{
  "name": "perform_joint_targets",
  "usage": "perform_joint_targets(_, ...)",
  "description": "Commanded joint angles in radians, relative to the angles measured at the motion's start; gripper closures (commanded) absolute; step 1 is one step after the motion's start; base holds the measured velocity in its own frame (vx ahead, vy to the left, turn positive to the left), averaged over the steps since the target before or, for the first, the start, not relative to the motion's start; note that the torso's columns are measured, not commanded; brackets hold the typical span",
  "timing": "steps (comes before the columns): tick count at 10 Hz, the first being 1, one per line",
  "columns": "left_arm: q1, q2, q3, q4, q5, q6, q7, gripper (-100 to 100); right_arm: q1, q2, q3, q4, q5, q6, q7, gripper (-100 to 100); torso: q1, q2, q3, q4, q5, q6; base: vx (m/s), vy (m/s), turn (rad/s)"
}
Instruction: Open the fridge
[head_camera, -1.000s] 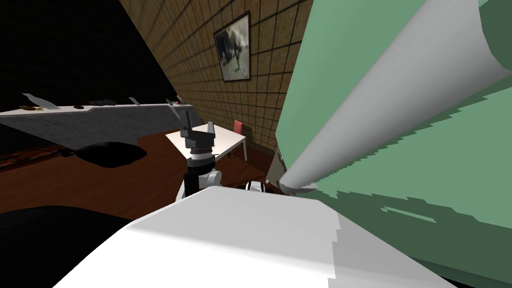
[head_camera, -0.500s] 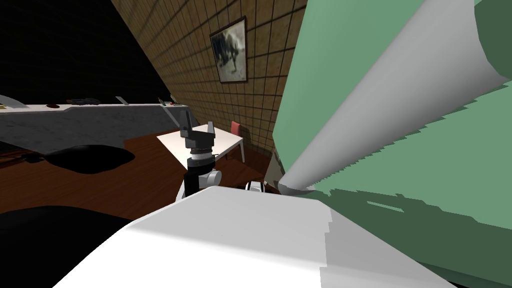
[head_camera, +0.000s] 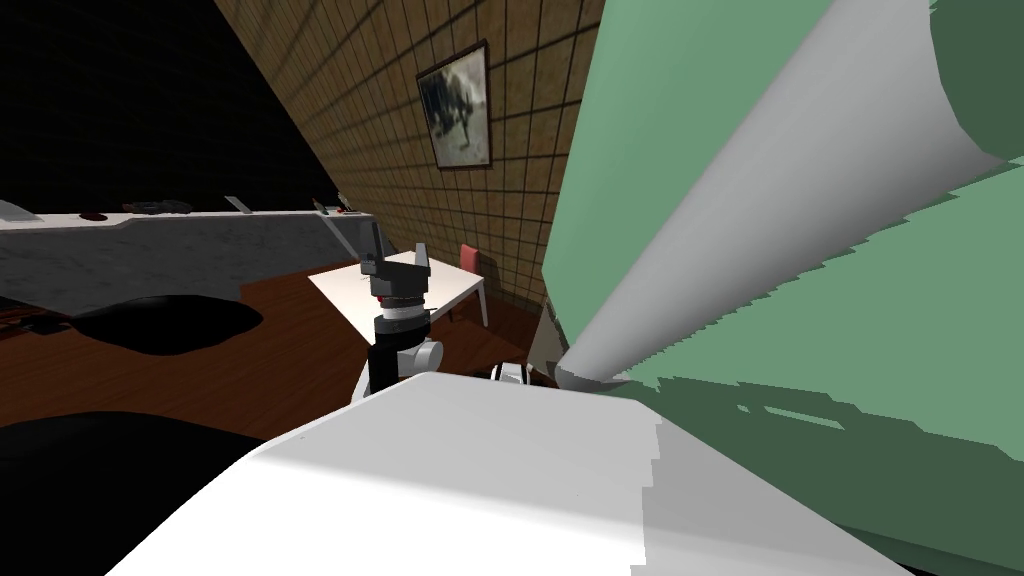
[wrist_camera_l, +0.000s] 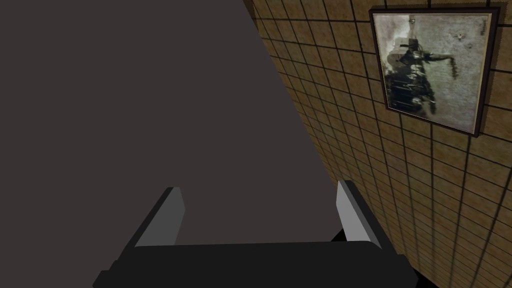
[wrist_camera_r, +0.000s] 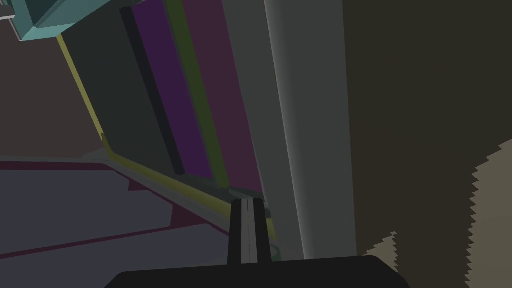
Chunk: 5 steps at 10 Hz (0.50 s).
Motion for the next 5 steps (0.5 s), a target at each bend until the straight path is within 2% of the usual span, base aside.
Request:
perform_joint_targets(1, 0.0, 0.0, 0.0, 0.0, 0.0, 0.0, 0.0, 0, 0.007, 0.006, 0.035, 0.076, -0.019, 0.021, 0.0, 100, 0.001, 0.001, -0.002, 0.001, 0.002, 0.0, 0.024, -0.017, -0.073)
perform_joint_targets(2, 0.0, 0.0, 0.0, 0.0, 0.0, 0.0, 0.0, 0, 0.014, 0.011, 0.065, 0.08, -0.039, 0.041, 0.0, 100, 0.001, 0.0, -0.002, 0.001, 0.001, 0.0, 0.068, -0.028, -0.114)
perform_joint_targets(3, 0.0, 0.0, 0.0, 0.0, 0.0, 0.0, 0.0, 0, 0.014, 0.011, 0.069, 0.08, -0.039, 0.041, 0.0, 100, -0.001, -0.005, 0.0, -0.002, -0.002, -0.001, 0.039, -0.015, -0.024)
perform_joint_targets(4, 0.0, 0.0, 0.0, 0.0, 0.0, 0.0, 0.0, 0, 0.021, 0.016, 0.104, 0.084, -0.058, 0.061, 0.0, 100, -0.003, -0.008, -0.002, -0.003, -0.003, -0.001, 0.032, -0.007, -0.041)
perform_joint_targets(5, 0.0, 0.0, 0.0, 0.0, 0.0, 0.0, 0.0, 0, 0.021, 0.016, 0.104, 0.084, -0.058, 0.061, 0.0, 100, -0.005, -0.01, -0.004, -0.003, -0.003, 0.001, 0.019, -0.001, -0.027)
